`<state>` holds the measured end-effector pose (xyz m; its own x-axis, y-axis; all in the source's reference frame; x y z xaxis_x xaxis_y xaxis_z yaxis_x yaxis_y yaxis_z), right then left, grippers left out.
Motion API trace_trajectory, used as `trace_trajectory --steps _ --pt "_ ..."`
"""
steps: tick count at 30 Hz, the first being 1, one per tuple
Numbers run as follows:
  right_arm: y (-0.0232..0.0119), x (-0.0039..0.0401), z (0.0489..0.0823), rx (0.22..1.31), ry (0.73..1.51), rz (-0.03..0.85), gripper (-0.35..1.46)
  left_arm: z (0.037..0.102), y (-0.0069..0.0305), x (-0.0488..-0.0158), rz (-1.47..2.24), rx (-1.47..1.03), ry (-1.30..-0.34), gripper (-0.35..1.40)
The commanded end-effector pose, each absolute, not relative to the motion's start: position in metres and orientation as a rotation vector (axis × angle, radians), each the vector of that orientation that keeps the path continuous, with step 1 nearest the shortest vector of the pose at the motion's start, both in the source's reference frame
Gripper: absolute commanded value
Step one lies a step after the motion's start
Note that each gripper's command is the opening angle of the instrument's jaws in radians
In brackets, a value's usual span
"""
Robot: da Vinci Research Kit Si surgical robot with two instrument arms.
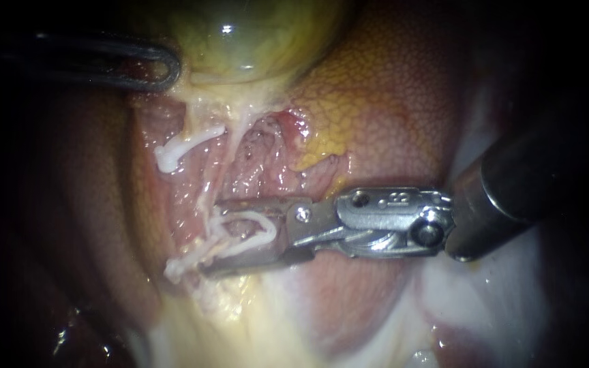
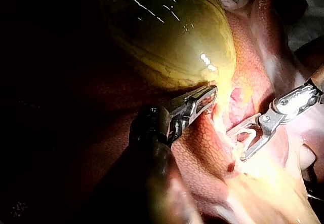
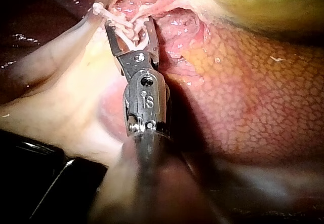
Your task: Clipping first clip right tube
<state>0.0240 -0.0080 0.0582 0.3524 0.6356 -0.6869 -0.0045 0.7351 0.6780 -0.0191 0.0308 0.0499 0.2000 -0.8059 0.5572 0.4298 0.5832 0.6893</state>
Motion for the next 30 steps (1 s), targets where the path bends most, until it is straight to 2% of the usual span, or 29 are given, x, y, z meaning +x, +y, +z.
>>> trace_trajectory --steps 1,7,13,24,30 --pt "-0.0080 0.0240 0.0582 0.647 1.150 0.453 0.48 0.0499 0.0308 -0.0191 -0.901 0.429 -1.049 -0.35" --pt "-0.0083 0.0238 0.0577 0.651 1.151 0.450 0.48 0.0499 0.0308 -0.0191 -0.901 0.429 -1.049 -0.35" --pt "-0.0086 0.0225 0.0556 0.660 1.152 0.446 0.48 0.0499 0.0308 -0.0190 -0.900 0.430 -1.049 -0.35" --pt "-0.0071 0.0169 0.0520 0.656 1.149 0.464 0.48 0.0499 0.0308 -0.0190 -0.900 0.430 -1.049 -0.35" --pt "-0.0067 0.0160 0.0526 0.653 1.148 0.466 0.47 0.0499 0.0309 -0.0190 -0.900 0.430 -1.049 -0.35"
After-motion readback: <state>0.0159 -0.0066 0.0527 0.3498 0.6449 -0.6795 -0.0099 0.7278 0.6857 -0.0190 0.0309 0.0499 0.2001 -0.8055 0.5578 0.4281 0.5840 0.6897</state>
